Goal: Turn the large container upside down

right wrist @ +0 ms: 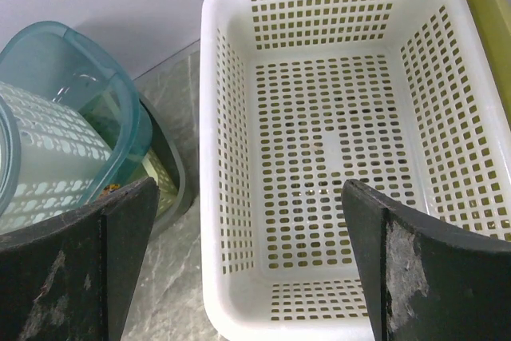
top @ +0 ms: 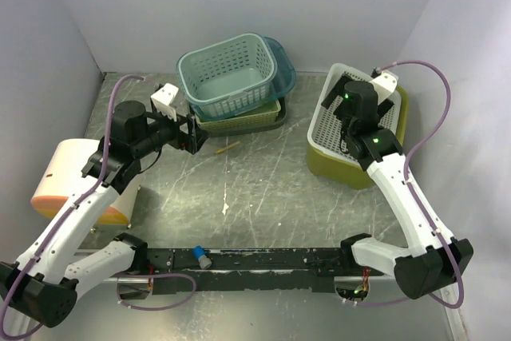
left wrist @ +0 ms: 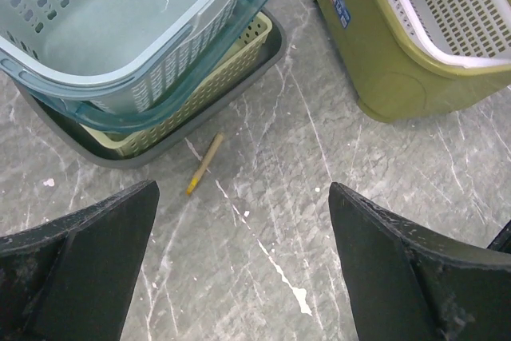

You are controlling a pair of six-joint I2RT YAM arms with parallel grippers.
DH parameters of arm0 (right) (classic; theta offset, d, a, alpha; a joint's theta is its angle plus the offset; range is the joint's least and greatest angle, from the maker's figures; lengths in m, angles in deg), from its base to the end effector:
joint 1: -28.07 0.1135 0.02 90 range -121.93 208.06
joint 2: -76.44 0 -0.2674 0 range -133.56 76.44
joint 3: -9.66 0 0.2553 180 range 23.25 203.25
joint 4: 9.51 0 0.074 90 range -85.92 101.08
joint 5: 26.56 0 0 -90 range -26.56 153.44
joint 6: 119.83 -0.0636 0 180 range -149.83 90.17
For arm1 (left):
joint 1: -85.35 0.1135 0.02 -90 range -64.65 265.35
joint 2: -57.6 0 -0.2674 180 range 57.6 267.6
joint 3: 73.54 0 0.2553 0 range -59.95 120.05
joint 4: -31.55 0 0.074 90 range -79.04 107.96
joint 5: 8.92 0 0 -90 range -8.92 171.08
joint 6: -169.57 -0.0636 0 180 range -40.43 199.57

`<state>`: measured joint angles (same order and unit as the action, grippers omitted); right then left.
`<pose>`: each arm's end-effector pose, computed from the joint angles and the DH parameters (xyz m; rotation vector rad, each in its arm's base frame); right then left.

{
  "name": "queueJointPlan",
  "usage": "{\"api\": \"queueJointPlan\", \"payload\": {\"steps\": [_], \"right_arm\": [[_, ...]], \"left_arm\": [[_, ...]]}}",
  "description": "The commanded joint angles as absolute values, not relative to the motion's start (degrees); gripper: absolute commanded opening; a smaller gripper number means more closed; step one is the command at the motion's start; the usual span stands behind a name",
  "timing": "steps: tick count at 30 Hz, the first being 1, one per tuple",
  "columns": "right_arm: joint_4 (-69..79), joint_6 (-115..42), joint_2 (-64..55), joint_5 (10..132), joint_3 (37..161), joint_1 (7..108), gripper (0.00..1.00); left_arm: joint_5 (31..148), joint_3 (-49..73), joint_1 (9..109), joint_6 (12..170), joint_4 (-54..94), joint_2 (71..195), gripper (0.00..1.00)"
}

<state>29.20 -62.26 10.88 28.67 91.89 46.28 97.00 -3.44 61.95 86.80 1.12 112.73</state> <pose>0.2687 0.0502 0.3828 0.6142 1.7812 0.0097 0.2170 -0.1129 0.3628 0.4590 1.8196 -0.6267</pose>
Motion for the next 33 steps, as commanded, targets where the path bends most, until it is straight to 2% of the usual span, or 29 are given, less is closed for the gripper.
{"api": "queueJointPlan", "payload": {"steps": [1, 7, 15, 20, 23, 25, 26, 27, 28, 30, 31, 33], "right_arm": [[28.07, -63.14, 13.19, 27.8, 90.1, 45.99, 1.0], [27.62, -63.19, 13.42, 27.77, 87.38, 45.97, 1.0], [25.14, -61.36, 5.39, 35.28, 87.94, 45.94, 1.0], [29.01, -57.86, -6.76, 43.31, 95.46, 45.53, 0.9], [30.82, -58.54, -11.78, 43.25, 98.89, 45.22, 0.7], [30.6, -59.97, -13.79, 42.76, 99.44, 44.74, 0.43], [30.23, -60.39, -14.36, 42.78, 99.54, 44.64, 0.27], [29.71, -60.4, -14.7, 43.31, 99.54, 44.51, 0.17], [29.44, -60.38, -14.78, 43.76, 99.54, 44.5, 0.12], [28.88, -60.16, -14.15, 44.1, 99.27, 44.48, 0.14], [28.81, -60.1, -13.83, 43.91, 99.14, 44.5, 0.19], [28.97, -59.57, -13.21, 42.77, 99.15, 44.46, 0.41]], "left_arm": [[97.28, -0.56, 62.14, 86.05, -0.49, 112.79, 0.99], [97.8, -2.99, 60.55, 86.03, 0.35, 113.63, 0.99], [84.92, -11.01, 45.8, 91.82, 3.41, 114.4, 0.99], [82.3, -18.1, 39.43, 97.43, 10.02, 114.46, 0.99], [80.25, -19.46, 35.25, 99.15, 11.68, 114.88, 0.99], [79.1, -19.24, 33.58, 99.17, 11.31, 115.24, 0.99], [78.8, -19.06, 32.88, 99.17, 10.83, 115.29, 0.99], [78.64, -18.85, 32.54, 99.17, 10.49, 115.22, 0.99], [78.55, -18.8, 32.29, 98.92, 10.0, 115.19, 0.99], [78.17, -18.8, 32.05, 98.31, 9.04, 114.91, 0.99], [77.85, -18.88, 31.98, 98.08, 8.6, 114.92, 0.99], [77.1, -19.21, 32.0, 97.82, 8.01, 114.82, 0.99]]}}
